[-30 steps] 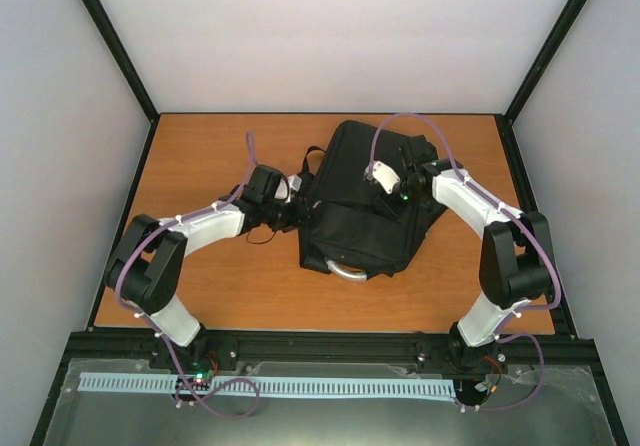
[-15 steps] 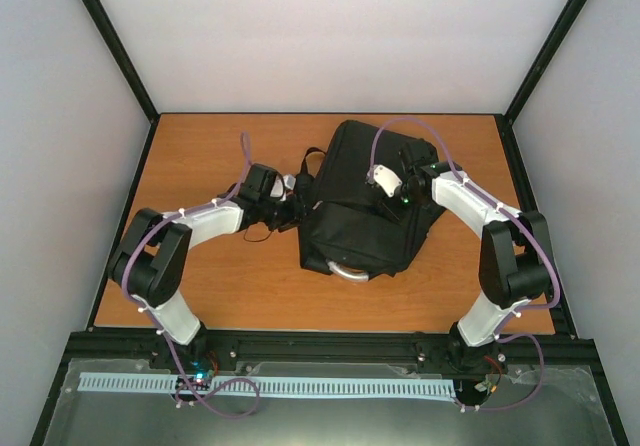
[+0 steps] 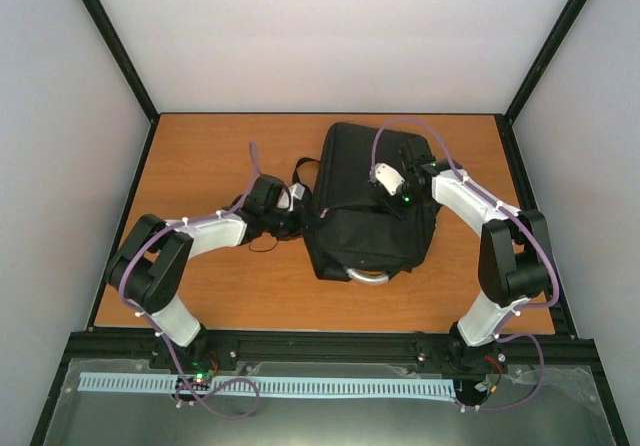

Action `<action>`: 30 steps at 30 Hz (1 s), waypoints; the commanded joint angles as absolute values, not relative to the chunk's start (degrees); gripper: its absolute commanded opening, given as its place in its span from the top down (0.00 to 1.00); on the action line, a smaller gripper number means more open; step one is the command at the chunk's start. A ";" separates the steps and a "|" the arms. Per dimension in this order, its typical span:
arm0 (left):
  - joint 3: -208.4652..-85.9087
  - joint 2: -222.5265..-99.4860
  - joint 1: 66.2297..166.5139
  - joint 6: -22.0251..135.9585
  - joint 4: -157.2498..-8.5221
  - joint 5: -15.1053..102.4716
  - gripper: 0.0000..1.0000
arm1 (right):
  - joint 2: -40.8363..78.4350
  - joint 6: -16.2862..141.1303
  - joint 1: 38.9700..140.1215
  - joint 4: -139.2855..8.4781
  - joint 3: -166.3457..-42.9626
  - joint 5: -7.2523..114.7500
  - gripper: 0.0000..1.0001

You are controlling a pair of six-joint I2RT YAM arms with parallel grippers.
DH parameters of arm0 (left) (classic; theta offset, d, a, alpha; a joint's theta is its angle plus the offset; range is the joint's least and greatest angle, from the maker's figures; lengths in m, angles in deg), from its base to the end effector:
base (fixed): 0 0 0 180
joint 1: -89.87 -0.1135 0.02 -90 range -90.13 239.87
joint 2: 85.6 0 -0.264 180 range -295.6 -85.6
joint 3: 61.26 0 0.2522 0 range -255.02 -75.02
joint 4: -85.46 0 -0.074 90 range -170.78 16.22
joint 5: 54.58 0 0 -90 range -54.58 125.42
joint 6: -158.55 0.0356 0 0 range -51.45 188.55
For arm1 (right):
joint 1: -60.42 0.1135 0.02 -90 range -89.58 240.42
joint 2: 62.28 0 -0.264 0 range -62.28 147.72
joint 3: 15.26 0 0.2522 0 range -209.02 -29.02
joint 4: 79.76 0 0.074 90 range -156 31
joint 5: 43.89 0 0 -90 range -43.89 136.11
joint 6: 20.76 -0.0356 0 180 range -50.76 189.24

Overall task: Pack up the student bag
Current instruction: Zip the student bag at the center of the board.

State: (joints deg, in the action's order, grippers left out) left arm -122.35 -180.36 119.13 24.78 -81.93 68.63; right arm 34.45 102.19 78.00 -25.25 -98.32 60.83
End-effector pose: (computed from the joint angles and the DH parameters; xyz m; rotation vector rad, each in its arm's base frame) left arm 0.2727 -0.1751 0.1618 -0.0197 2.6040 -1.2370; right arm 0.3179 0.1102 0.2154 -1.2213 2.4292 0.2779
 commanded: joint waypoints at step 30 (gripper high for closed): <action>-121.08 -174.23 121.60 13.73 -84.07 62.72 0.33 | 29.91 99.45 89.12 -20.98 -107.29 62.47 0.53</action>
State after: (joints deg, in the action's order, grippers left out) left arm -117.06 -169.19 121.71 16.34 -78.78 60.20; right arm 28.20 101.42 86.92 -18.56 -105.11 60.48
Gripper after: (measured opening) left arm 0.656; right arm 0.476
